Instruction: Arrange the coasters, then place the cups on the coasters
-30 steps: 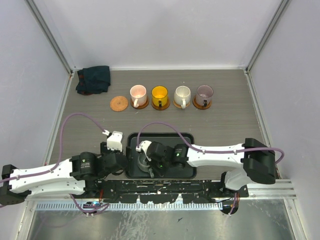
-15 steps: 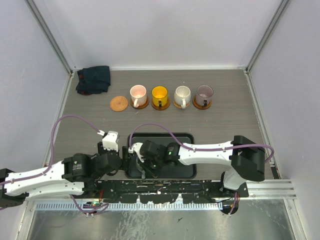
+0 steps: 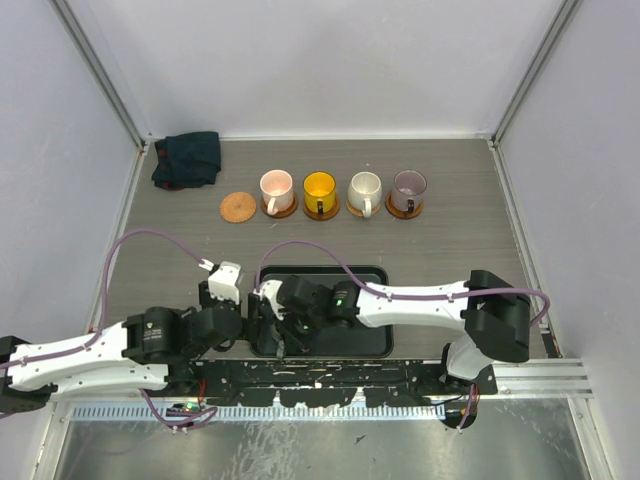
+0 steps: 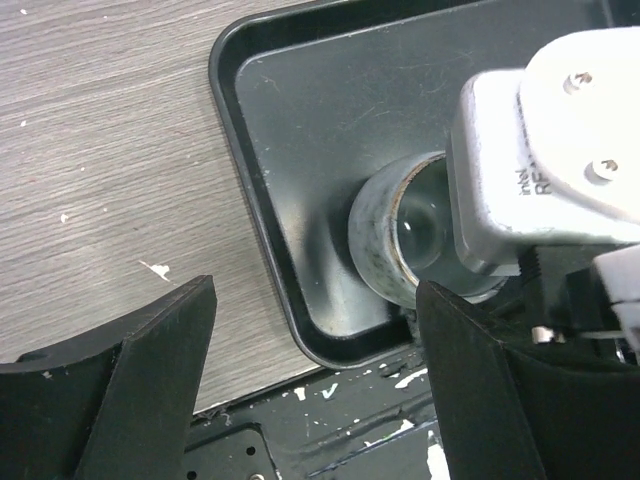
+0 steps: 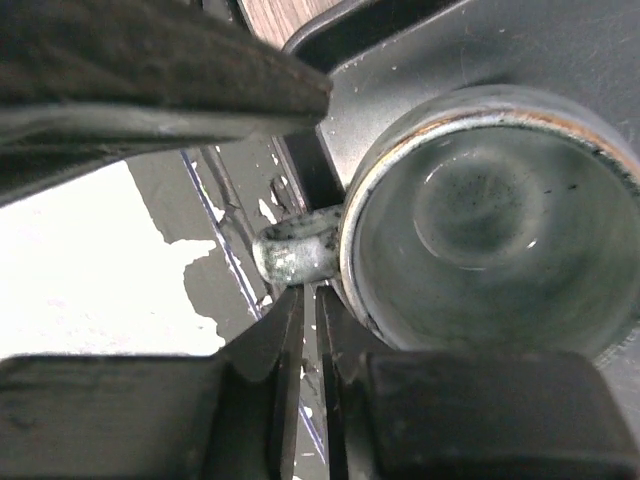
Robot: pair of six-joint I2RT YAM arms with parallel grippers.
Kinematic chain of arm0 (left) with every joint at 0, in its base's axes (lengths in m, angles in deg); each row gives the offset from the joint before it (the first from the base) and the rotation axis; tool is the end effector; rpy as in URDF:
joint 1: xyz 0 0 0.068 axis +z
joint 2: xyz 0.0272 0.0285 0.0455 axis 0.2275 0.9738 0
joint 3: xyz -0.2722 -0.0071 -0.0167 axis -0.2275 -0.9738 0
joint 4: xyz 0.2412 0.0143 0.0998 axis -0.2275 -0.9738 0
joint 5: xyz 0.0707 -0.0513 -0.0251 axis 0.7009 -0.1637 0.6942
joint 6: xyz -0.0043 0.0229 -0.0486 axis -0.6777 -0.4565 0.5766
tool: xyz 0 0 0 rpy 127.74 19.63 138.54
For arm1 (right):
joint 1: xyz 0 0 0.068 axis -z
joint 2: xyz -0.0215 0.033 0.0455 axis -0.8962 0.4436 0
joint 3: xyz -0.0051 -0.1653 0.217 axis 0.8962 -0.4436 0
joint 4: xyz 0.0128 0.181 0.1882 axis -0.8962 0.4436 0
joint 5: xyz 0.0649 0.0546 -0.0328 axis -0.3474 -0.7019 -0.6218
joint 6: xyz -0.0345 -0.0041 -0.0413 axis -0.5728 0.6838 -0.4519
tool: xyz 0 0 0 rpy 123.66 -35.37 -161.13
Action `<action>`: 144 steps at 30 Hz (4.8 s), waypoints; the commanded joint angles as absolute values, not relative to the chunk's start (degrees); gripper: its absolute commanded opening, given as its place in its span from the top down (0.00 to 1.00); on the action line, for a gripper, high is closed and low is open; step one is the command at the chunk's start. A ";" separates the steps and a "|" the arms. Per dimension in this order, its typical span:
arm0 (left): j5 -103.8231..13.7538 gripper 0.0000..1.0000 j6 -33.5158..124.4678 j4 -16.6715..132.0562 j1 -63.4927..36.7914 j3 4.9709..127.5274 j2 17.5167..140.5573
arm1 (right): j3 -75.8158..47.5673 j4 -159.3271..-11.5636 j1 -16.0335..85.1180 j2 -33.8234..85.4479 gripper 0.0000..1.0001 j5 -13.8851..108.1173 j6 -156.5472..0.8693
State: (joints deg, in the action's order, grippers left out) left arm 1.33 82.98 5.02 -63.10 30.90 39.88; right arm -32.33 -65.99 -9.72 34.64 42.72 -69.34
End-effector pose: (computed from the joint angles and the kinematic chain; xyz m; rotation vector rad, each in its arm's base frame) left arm 0.0492 -0.1084 0.2540 0.2506 2.2288 -0.3667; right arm 0.0857 0.3133 0.2102 -1.3910 2.3071 0.8412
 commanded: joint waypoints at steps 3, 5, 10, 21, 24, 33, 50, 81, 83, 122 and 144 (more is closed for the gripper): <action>-1.16 0.17 77.78 7.67 -63.07 33.21 36.18 | -26.25 -63.18 -10.60 25.91 0.68 51.23 -71.00; -3.49 0.17 75.50 8.06 -63.05 33.93 36.23 | -25.64 -59.21 -10.59 23.19 0.63 57.29 -69.31; -9.13 0.16 70.70 10.02 -63.05 36.24 39.66 | -26.23 -52.96 -10.60 15.94 0.55 72.96 -63.58; -19.20 0.13 69.87 13.31 -63.05 36.01 49.29 | -33.00 -54.86 -10.37 -0.03 0.38 99.07 -57.47; -20.44 0.09 70.98 14.53 -63.05 35.92 51.18 | -34.68 -55.80 -10.42 -2.90 0.38 101.12 -56.77; -18.46 0.10 76.71 18.96 -63.06 32.68 54.75 | -37.46 -57.01 -10.38 -4.53 0.40 102.21 -55.80; -14.10 0.26 79.86 22.65 -63.05 28.42 59.48 | -39.48 -59.46 -10.35 -4.74 0.44 102.22 -55.96; -15.28 0.43 80.04 24.46 -63.05 27.65 64.40 | -39.47 -61.38 -10.38 -1.98 0.45 101.11 -56.79; -15.39 0.44 80.13 24.37 -63.05 27.62 64.60 | -39.47 -61.52 -10.42 -1.92 0.45 101.07 -56.79; -14.61 1.00 79.34 23.88 -63.06 28.45 66.17 | -42.51 -62.42 -10.44 -3.40 0.45 102.28 -55.32; 1.14 1.00 66.93 23.83 -52.97 35.17 55.51 | -50.72 -65.88 -4.46 -7.57 0.45 107.78 -54.94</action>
